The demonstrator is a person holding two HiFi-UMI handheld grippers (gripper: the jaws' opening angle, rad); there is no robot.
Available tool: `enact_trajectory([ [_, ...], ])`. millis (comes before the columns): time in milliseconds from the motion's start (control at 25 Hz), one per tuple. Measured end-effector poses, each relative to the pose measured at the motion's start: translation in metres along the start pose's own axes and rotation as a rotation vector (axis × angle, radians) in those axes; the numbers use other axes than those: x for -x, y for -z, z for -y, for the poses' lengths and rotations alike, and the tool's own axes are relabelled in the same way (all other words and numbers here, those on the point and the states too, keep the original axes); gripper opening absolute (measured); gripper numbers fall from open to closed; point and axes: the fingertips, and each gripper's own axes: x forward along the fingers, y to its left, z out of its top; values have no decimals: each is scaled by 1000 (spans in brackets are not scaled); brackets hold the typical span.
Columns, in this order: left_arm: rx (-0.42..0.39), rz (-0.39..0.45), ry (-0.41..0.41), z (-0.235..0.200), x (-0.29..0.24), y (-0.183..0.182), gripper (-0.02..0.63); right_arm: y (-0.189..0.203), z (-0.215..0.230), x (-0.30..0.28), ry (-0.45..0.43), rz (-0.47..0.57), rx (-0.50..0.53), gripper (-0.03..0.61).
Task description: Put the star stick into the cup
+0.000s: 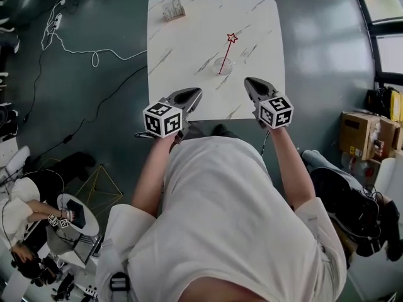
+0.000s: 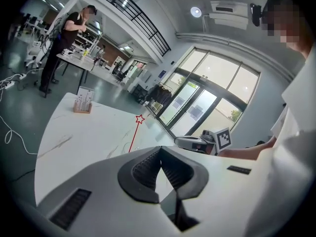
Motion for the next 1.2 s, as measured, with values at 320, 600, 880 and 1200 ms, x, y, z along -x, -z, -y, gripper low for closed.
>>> enact_trajectory([
  [320,24,75,-83,40,9,18,14,-7,1,58,-46,81,34,29],
  [600,-10,144,-143,82,15,28,14,-6,-4,115,-99,141,51,29],
  [880,-35,206,-184,123,26,43,14,14,2,156,-101,177,24,29],
  [1200,-46,205,-198,141,41,59,14,9,-2,179,-95,221,18,29],
])
